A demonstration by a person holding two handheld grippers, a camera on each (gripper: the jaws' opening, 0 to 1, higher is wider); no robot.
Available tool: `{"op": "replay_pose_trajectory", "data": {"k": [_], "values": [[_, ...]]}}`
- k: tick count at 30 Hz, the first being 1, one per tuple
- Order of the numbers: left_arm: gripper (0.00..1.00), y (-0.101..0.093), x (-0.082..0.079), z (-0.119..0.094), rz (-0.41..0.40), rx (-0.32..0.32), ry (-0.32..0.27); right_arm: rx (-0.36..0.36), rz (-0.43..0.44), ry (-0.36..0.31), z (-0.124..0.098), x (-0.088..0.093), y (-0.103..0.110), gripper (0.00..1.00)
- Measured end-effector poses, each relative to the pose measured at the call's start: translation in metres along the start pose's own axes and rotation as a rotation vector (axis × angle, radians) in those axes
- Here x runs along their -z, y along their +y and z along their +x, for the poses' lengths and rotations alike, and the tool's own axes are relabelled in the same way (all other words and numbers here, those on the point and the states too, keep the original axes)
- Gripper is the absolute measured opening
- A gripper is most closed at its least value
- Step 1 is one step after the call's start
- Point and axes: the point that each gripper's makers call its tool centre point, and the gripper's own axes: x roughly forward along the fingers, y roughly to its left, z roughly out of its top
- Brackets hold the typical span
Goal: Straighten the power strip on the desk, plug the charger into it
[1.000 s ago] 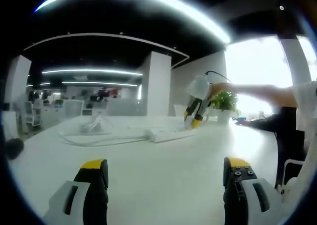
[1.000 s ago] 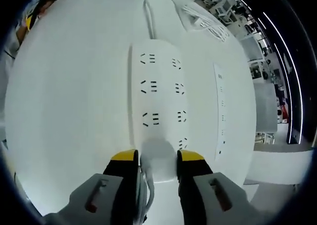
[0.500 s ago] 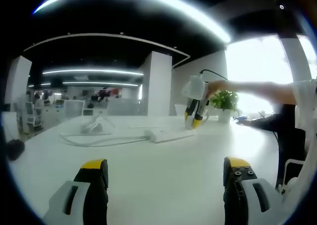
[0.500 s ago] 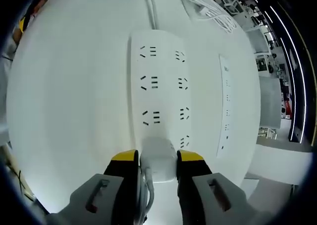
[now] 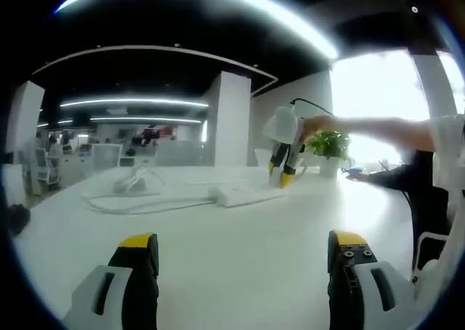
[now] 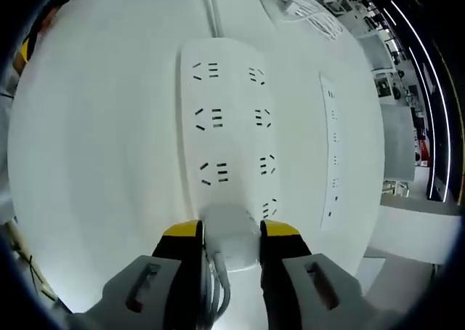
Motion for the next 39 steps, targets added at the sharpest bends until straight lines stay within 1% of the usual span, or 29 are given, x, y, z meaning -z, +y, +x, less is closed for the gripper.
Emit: {"op": "replay_pose_trajectory", "data": {"k": [3,5,10,16,18,24,27,30,32,34,36,37,39], "values": [[0.99,0.000,-0.002,0.002,0.003,0.000,0.000,0.002,-0.005,0.010,0.001,-0.001,0.002,0.27],[0.99,-0.001,-0.003,0.003,0.004,0.002,-0.003,-0.003,-0.003,0.003,0.000,-0.001,0.001,0.27],[0.99,-0.006,-0.005,0.006,0.008,0.012,-0.007,0.005,-0.004,0.007,0.001,-0.001,0.002,0.28],[0.99,-0.006,-0.002,0.005,0.005,0.010,0.000,0.006,-0.012,0.002,0.001,-0.001,0.003,0.28],[0.99,-0.005,-0.003,0.004,0.007,0.008,0.000,0.003,-0.021,-0.011,0.001,0.000,0.003,0.28],[0.99,-0.002,-0.003,0.001,0.014,-0.001,0.010,-0.012,0.000,-0.087,0.000,-0.003,0.003,0.29],[0.99,-0.001,-0.002,0.000,0.015,-0.005,0.016,-0.016,-0.002,-0.101,0.000,-0.004,0.004,0.30],[0.99,-0.001,-0.003,0.000,0.015,-0.005,0.015,-0.016,-0.012,-0.101,0.001,-0.004,0.005,0.30],[0.99,-0.001,-0.003,-0.001,0.015,-0.004,0.015,-0.025,-0.004,-0.112,0.002,-0.005,0.005,0.31],[0.99,-0.001,-0.003,-0.001,0.015,-0.004,0.015,-0.034,0.005,-0.138,0.003,-0.005,0.006,0.33],[0.99,-0.001,-0.003,-0.002,0.015,-0.003,0.014,-0.034,-0.002,-0.145,0.007,-0.003,0.008,0.34],[0.99,-0.001,-0.003,-0.002,0.014,-0.004,0.013,-0.033,-0.012,-0.145,0.010,-0.001,0.009,0.36],[0.99,0.000,-0.003,-0.003,0.013,-0.006,0.014,-0.029,-0.017,-0.143,0.015,0.003,0.009,0.44]]}}
